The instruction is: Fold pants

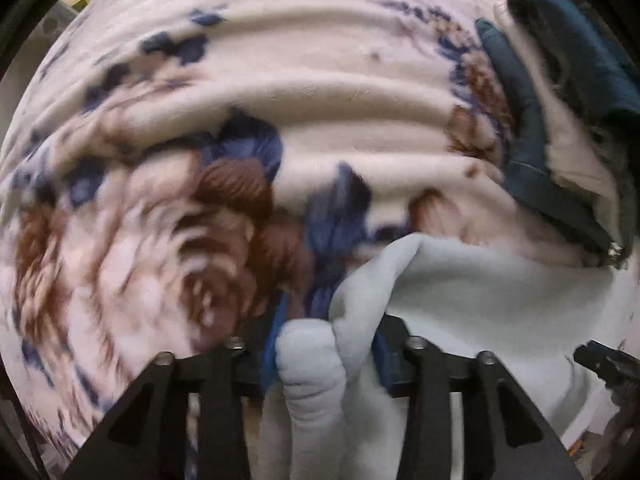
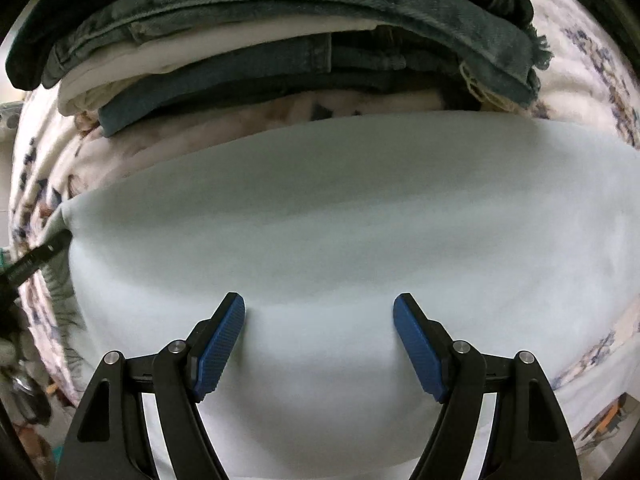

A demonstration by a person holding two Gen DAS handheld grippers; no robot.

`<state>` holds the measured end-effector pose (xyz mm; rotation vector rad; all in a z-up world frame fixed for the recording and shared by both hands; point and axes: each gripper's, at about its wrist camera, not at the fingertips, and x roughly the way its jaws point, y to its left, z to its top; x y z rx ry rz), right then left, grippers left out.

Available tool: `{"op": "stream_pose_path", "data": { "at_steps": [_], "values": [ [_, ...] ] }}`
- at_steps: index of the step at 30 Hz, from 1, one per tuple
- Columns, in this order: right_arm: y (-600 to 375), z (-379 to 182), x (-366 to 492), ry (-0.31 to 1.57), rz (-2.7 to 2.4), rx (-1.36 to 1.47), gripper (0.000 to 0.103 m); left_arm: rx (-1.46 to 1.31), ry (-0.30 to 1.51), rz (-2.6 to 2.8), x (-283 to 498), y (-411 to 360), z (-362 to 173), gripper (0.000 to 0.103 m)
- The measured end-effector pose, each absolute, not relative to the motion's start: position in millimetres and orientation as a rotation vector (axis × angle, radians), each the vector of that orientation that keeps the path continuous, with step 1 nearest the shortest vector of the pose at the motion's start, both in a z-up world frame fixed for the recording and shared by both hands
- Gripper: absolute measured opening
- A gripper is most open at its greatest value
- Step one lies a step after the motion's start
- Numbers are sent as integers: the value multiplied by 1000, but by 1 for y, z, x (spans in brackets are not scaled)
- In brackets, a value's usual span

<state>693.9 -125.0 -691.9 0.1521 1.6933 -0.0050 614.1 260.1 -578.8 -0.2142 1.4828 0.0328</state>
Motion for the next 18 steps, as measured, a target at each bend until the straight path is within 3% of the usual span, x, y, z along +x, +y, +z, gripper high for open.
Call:
{"op": "stream_pose_path", "data": {
  "at_steps": [5,10,18],
  "values": [
    [-147,-664,673,1663,84,297,79,-361,1435,68,541,256,-529,50],
    [-220,-633,624,1644,47,479,81,-267,1407,105,501,197,-485,52],
    [-419,-619,547,1539,-294,687,81,-176,1438,-56,515,12,-495,52]
  ]
}}
